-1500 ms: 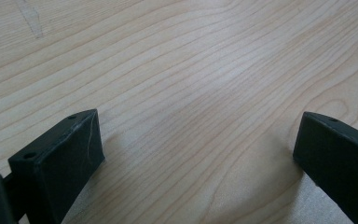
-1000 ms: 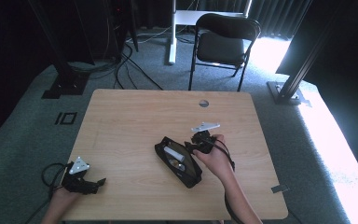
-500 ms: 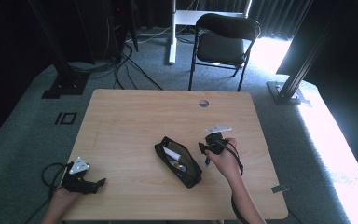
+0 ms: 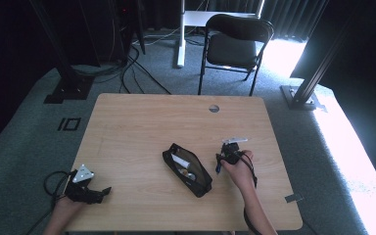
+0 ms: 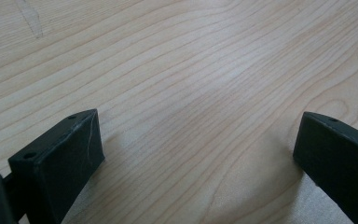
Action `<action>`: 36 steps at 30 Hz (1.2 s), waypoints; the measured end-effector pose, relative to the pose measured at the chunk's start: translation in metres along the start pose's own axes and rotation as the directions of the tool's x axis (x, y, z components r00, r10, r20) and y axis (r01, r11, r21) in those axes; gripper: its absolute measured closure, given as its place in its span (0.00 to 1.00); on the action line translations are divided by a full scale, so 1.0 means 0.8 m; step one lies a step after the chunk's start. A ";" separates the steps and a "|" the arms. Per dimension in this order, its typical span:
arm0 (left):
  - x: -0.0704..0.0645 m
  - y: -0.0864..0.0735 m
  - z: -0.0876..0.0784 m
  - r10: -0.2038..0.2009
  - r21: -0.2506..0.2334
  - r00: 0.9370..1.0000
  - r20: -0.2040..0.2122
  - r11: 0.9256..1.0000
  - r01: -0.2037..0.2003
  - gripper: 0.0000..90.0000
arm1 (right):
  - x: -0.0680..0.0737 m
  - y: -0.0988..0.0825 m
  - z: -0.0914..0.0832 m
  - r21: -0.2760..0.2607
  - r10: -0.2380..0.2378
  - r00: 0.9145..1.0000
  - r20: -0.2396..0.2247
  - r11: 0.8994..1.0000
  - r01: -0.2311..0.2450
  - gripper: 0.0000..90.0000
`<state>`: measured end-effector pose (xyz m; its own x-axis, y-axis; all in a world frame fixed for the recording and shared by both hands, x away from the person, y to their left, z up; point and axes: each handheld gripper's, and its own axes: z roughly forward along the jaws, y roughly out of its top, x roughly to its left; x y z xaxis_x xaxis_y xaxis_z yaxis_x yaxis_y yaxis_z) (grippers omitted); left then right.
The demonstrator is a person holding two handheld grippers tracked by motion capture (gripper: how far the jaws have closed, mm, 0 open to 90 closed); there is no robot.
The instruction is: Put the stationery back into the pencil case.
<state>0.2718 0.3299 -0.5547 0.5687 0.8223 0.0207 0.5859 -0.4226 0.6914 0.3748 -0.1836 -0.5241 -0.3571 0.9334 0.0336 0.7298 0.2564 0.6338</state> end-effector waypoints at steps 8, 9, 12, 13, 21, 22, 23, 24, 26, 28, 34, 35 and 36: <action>0.000 0.000 0.000 0.000 0.000 1.000 0.000 1.000 0.000 0.02 | -0.002 -0.006 0.012 0.031 0.021 1.000 -0.001 0.999 -0.021 0.70; 0.000 0.000 0.000 0.000 0.000 1.000 0.000 1.000 0.000 0.02 | -0.002 -0.007 0.013 0.035 0.024 1.000 -0.005 0.999 -0.023 0.71; 0.000 0.000 0.000 0.000 0.000 1.000 0.000 1.000 0.000 0.02 | -0.003 -0.006 0.013 0.032 0.030 1.000 -0.005 0.999 -0.030 0.72; 0.000 0.000 0.000 0.000 0.000 1.000 0.000 1.000 0.000 0.02 | -0.003 -0.006 0.014 0.031 0.032 0.999 -0.004 0.999 -0.032 0.73; 0.000 0.000 0.000 0.000 0.000 1.000 0.000 1.000 0.000 0.02 | -0.009 -0.003 0.017 0.027 0.039 0.999 0.024 0.999 -0.039 0.83; 0.000 0.000 0.000 0.000 0.000 1.000 0.000 1.000 0.000 0.02 | -0.009 -0.002 0.016 0.030 0.041 0.999 0.026 0.999 -0.042 0.84; 0.000 0.000 0.000 0.000 0.000 1.000 0.000 1.000 0.000 0.02 | -0.010 -0.002 0.016 0.030 0.038 0.999 0.028 0.999 -0.038 0.86; 0.000 0.000 0.000 0.000 0.000 1.000 0.000 1.000 0.000 0.02 | -0.010 -0.002 0.016 0.037 0.041 0.999 0.019 0.998 -0.042 0.88; 0.000 0.000 0.000 0.000 0.000 1.000 0.000 1.000 0.000 0.02 | -0.010 -0.002 0.015 0.048 0.053 0.998 -0.016 0.998 -0.052 0.88; 0.000 0.000 0.000 0.000 0.000 1.000 0.000 1.000 0.000 0.02 | -0.009 -0.002 0.014 0.051 0.043 0.999 -0.017 0.998 -0.042 0.88; 0.000 0.000 0.000 0.000 0.000 1.000 0.000 1.000 0.000 0.02 | -0.003 0.003 0.002 0.015 0.051 0.997 -0.056 0.999 -0.050 0.88; 0.000 0.000 0.000 0.000 0.000 1.000 0.000 1.000 0.000 0.02 | -0.001 0.006 -0.002 0.011 0.043 0.997 -0.060 0.999 -0.042 0.88; 0.000 0.000 0.000 0.000 0.000 1.000 0.000 1.000 0.000 0.02 | 0.001 0.009 -0.007 -0.004 0.036 0.997 -0.068 0.999 -0.037 0.88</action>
<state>0.2719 0.3298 -0.5548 0.5685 0.8224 0.0204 0.5860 -0.4222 0.6917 0.3764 -0.1827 -0.5155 -0.3693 0.9228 0.1093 0.7401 0.2210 0.6352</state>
